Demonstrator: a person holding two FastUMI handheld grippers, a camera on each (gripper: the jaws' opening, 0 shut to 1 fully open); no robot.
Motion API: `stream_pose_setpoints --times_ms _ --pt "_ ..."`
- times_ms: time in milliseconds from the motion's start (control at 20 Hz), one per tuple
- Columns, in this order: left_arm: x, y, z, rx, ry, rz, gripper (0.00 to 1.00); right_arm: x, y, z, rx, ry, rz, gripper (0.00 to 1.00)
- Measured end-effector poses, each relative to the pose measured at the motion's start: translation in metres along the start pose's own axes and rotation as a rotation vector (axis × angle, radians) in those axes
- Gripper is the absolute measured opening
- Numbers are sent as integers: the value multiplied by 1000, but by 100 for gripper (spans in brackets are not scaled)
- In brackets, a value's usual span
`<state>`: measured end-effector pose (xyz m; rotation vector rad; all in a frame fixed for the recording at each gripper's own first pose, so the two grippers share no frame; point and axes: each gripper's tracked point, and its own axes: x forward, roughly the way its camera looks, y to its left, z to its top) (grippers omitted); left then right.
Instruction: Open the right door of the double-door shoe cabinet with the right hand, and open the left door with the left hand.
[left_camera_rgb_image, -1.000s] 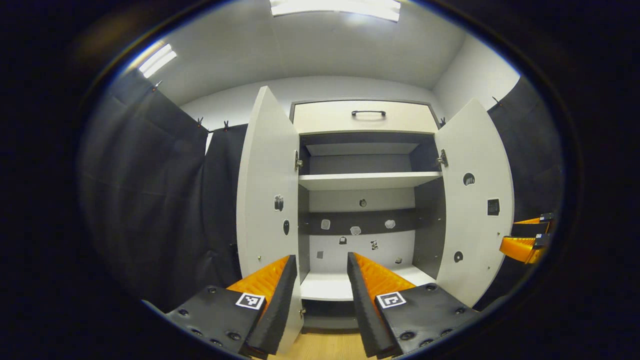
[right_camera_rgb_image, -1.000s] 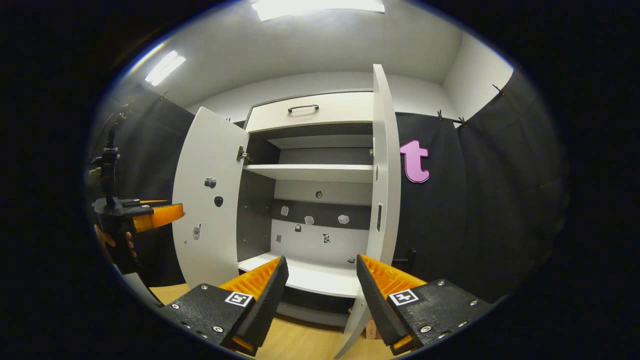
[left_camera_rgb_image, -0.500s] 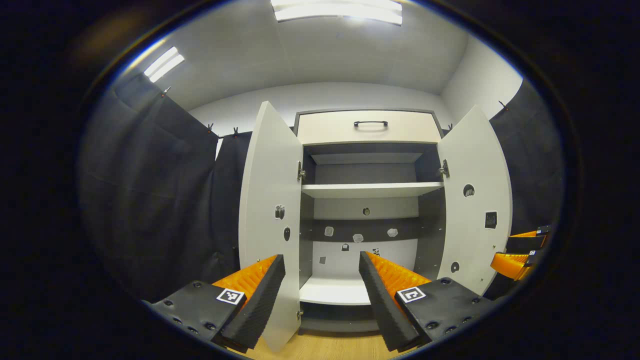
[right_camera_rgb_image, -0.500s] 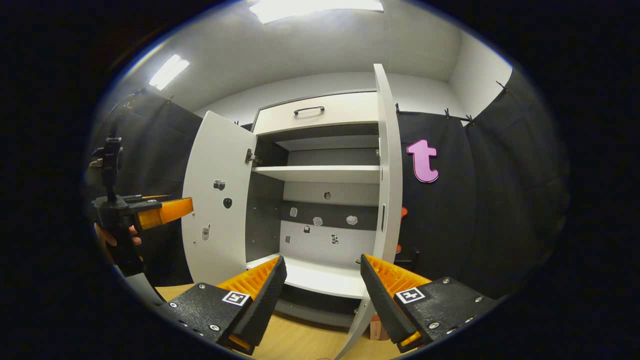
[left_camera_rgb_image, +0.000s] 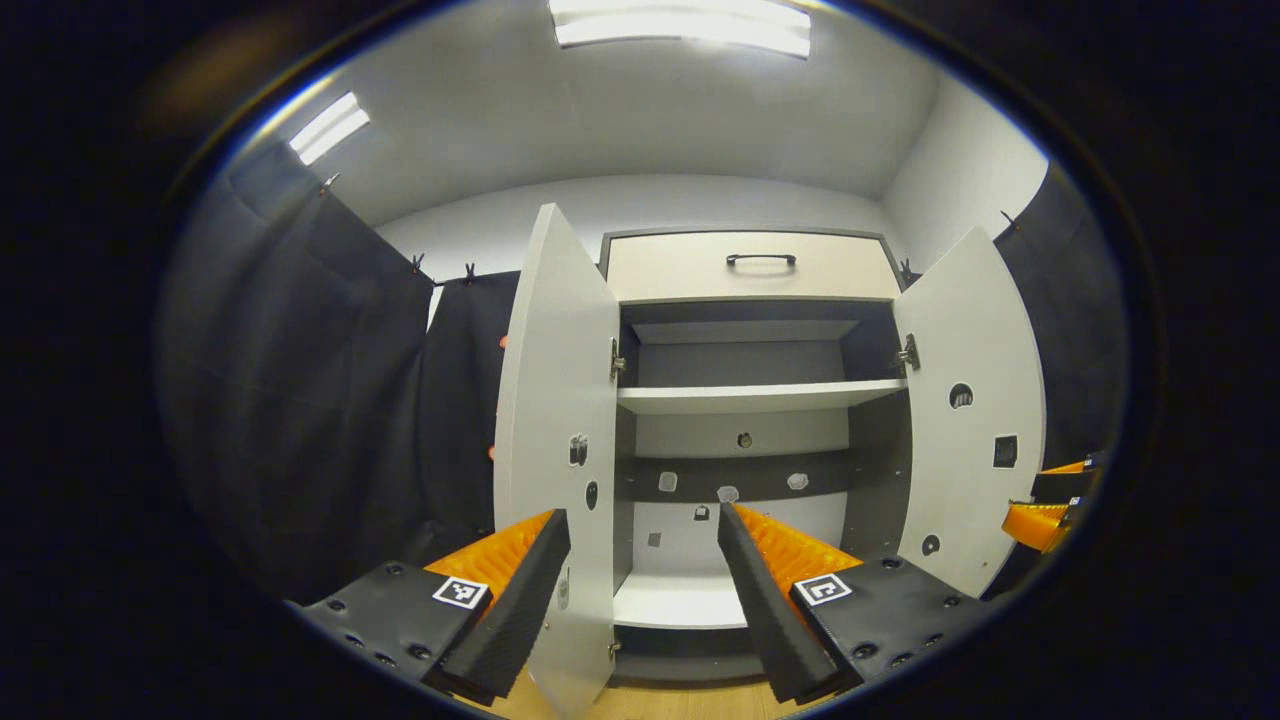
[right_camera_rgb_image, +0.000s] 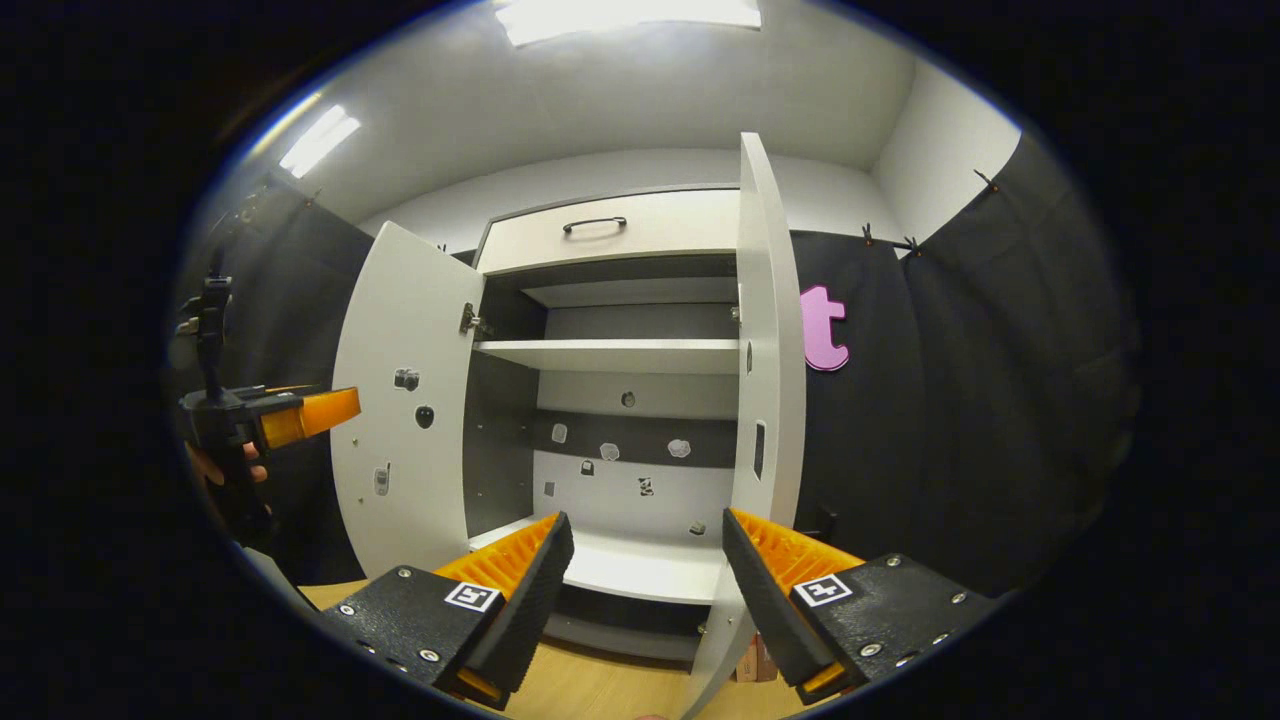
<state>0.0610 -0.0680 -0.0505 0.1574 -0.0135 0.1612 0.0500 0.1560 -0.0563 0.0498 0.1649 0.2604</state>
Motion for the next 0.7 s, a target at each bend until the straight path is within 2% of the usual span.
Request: stream_pose_setpoints --times_ms 700 --pt "1 -1 -2 4 -9 -34 95 0 1 0 -10 15 -18 91"
